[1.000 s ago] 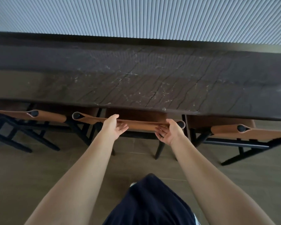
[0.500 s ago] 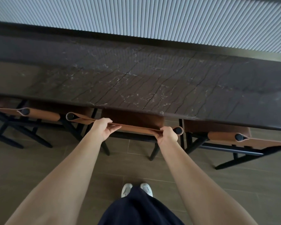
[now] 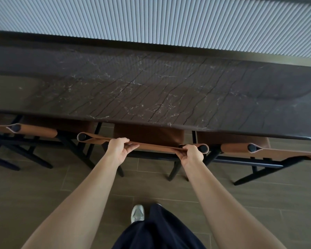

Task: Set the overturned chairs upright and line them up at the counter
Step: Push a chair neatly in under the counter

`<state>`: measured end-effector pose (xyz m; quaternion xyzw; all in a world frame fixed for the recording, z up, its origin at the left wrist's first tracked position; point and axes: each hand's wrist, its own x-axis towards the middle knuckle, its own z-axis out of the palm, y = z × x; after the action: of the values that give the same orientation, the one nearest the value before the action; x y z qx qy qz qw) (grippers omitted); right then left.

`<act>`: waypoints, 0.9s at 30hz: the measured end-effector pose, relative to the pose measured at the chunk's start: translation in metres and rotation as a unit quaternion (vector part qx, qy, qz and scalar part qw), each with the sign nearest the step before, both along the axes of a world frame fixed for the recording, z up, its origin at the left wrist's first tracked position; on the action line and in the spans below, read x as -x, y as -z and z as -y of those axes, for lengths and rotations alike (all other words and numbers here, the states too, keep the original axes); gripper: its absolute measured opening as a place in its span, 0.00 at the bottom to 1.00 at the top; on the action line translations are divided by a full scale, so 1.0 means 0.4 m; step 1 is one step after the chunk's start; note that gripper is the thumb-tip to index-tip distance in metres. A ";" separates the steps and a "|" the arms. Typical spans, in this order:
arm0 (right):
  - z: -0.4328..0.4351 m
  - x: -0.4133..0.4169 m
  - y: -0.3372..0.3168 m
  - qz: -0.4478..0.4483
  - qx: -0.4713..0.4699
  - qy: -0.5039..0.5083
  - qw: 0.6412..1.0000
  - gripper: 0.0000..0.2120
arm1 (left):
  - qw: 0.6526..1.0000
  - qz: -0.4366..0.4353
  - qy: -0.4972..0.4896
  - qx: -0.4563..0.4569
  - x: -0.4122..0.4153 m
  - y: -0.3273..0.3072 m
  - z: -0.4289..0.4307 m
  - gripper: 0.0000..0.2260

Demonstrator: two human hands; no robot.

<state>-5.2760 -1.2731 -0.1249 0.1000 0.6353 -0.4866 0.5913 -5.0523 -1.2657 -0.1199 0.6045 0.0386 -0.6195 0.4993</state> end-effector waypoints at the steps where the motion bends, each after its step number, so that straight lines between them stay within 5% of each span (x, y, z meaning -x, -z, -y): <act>1: 0.003 0.009 0.001 0.006 0.005 0.001 1.000 0.11 | 1.000 -0.002 -0.005 0.000 0.006 0.001 0.003 0.14; 14: 0.051 0.044 0.003 0.030 -0.009 0.000 0.999 0.08 | 0.999 -0.009 -0.026 -0.033 0.044 -0.004 0.056 0.09; 21: 0.006 0.068 -0.004 0.043 0.035 -0.087 0.995 0.11 | 1.000 -0.007 -0.023 -0.005 0.053 -0.018 0.019 0.08; 27: -0.046 0.049 -0.026 0.053 0.061 -0.163 0.983 0.13 | 0.997 0.016 -0.069 0.041 0.040 -0.036 -0.061 0.24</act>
<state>-5.2957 -1.2547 -0.1147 -0.0159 0.5800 -0.4156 0.7005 -5.0683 -1.2412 -0.1057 0.5891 0.0469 -0.5752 0.5657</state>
